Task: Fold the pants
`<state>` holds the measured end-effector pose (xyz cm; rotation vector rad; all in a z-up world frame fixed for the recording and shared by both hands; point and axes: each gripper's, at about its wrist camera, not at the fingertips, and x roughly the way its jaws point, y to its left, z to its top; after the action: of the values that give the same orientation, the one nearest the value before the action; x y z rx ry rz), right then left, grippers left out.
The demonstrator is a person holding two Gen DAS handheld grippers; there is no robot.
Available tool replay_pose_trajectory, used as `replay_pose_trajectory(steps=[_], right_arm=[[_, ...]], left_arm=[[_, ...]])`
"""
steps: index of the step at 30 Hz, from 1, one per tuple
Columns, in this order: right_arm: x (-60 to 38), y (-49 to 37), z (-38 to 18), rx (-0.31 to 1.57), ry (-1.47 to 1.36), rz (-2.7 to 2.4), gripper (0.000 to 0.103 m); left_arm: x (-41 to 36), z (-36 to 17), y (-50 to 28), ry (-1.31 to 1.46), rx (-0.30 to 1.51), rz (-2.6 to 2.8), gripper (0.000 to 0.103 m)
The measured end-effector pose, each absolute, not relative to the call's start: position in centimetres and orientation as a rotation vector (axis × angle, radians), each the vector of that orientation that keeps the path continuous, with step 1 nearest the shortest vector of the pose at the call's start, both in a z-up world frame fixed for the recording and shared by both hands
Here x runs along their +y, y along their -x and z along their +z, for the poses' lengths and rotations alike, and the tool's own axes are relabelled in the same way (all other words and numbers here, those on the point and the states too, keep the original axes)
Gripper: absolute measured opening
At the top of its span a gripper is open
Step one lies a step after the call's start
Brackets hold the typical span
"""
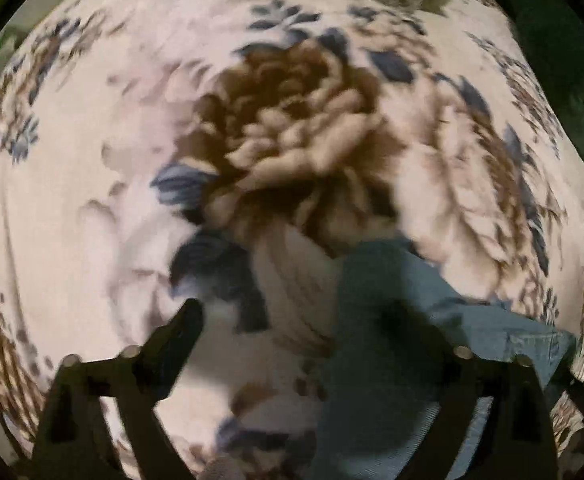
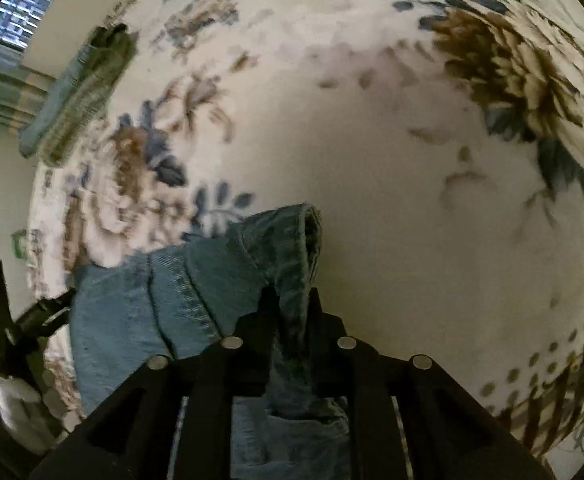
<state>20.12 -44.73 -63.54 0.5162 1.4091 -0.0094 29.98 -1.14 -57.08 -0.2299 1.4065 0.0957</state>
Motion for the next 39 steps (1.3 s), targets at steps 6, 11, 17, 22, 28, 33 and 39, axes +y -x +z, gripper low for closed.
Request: replay_pose_trajectory(steps=[6, 11, 17, 22, 28, 33, 39], right_arm=[[-46.6, -17.6, -61.8, 1.423, -0.677, -0.009, 0.062], [-46.2, -11.1, -60.8, 1.455, -0.868, -0.059, 0.067], [-44.9, -7.2, -67.4, 1.479, -1.264, -0.143, 0.057], [-44.4, -5.6, -66.3, 1.422, -1.244, -0.183, 0.014], [-45.4, -4.4, -68.3, 1.489, -1.250, -0.185, 0.018], [-44.4, -5.1, -67.3, 1.429, -1.267, 0.013, 0.053], [-39.3, -5.5, -71.0, 1.428, -1.344, 0.180, 0.065]], left_arm=[[-1.1, -52.9, -27.6, 0.244, 1.360, 0.047, 0.099], [-3.2, -50.9, -21.7, 0.268, 1.367, -0.032, 0.099], [-4.6, -54.7, -17.6, 0.253, 1.465, -0.008, 0.099], [-4.2, -55.9, -17.1, 0.262, 1.466, -0.021, 0.103], [-5.0, -56.6, -17.7, 0.190, 1.495, -0.082, 0.103], [-4.9, -55.4, -18.1, 0.237, 1.462, -0.125, 0.103], [-4.7, -57.5, -18.6, 0.376, 1.457, -0.190, 0.103]])
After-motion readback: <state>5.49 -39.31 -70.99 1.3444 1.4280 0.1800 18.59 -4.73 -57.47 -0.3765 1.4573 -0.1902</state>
